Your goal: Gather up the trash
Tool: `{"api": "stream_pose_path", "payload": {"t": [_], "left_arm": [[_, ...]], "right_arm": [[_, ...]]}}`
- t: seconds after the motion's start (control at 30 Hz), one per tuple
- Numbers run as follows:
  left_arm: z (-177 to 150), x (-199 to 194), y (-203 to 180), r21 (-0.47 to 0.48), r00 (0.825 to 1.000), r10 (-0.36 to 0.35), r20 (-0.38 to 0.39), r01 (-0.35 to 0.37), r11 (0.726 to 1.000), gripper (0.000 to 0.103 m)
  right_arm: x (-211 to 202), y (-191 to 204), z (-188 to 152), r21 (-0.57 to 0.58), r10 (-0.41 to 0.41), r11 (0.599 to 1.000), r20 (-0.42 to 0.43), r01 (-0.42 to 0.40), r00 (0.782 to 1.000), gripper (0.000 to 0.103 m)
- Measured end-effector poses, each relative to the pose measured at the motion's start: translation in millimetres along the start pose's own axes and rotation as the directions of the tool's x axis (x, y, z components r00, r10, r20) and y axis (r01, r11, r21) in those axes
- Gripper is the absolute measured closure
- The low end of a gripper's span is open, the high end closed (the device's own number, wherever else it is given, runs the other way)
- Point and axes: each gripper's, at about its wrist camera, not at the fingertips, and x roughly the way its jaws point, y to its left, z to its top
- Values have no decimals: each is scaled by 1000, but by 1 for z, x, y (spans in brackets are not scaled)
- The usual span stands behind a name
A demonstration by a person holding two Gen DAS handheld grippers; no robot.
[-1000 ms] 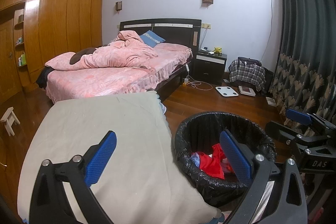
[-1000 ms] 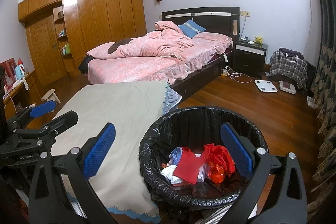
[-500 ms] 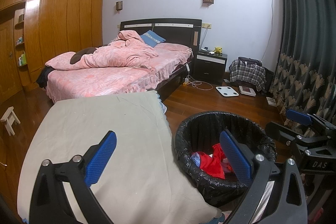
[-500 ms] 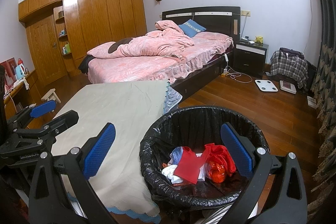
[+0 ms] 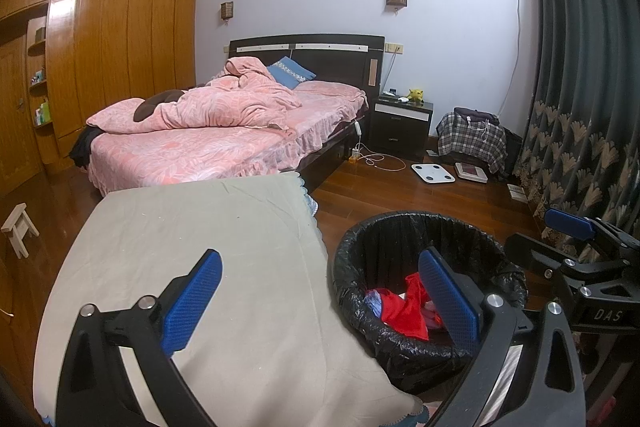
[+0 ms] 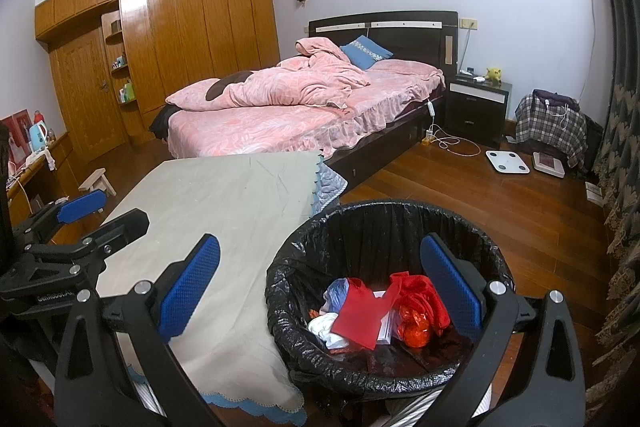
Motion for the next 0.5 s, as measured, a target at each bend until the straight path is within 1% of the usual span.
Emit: {"api": "stream_pose_path", "payload": {"t": [0.5], "left_arm": [[-9, 3, 7, 1, 1000, 0, -5, 0, 1000, 6]], "right_arm": [[0, 0, 2, 0, 0, 1000, -1, 0, 1000, 5]]}}
